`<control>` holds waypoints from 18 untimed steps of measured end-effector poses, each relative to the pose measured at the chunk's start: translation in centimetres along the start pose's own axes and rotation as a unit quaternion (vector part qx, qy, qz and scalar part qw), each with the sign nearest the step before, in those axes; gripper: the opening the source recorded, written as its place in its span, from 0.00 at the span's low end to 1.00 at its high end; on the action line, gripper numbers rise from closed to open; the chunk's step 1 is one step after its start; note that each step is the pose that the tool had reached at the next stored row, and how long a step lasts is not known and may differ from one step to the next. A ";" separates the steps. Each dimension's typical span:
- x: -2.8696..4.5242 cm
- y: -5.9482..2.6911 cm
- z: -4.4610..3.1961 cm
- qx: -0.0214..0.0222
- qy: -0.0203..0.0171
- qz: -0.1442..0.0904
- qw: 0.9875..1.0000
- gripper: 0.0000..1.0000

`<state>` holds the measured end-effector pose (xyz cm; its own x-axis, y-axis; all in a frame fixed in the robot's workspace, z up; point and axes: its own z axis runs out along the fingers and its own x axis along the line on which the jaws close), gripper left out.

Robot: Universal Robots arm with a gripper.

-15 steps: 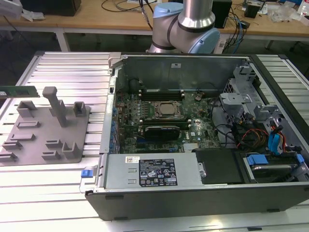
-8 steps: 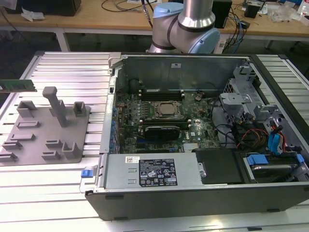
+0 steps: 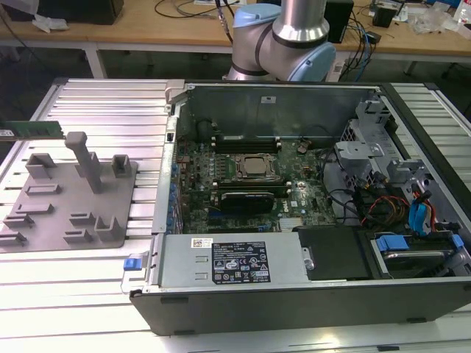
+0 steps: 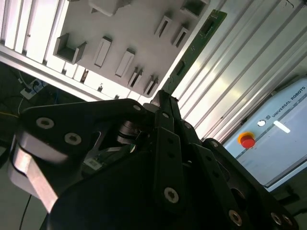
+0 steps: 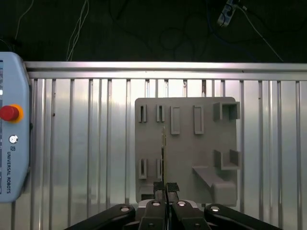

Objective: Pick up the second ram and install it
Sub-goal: 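Pick up the second ram and move it above second insertion slot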

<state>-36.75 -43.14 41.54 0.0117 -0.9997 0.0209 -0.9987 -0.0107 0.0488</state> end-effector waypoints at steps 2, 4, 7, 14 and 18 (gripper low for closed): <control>0.01 -0.52 -0.03 0.000 0.000 0.000 1.000 0.09; 0.02 -1.11 -0.05 0.000 0.000 0.000 1.000 0.09; 0.02 -2.15 -0.10 0.000 0.000 0.000 1.000 0.09; 0.05 -4.53 -0.20 0.000 0.000 0.000 1.000 0.09; 0.07 -6.25 -0.26 0.000 0.000 0.000 1.000 0.09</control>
<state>-30.49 -43.14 41.49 0.0112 -0.9997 0.0210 -0.9988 -0.0102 0.0489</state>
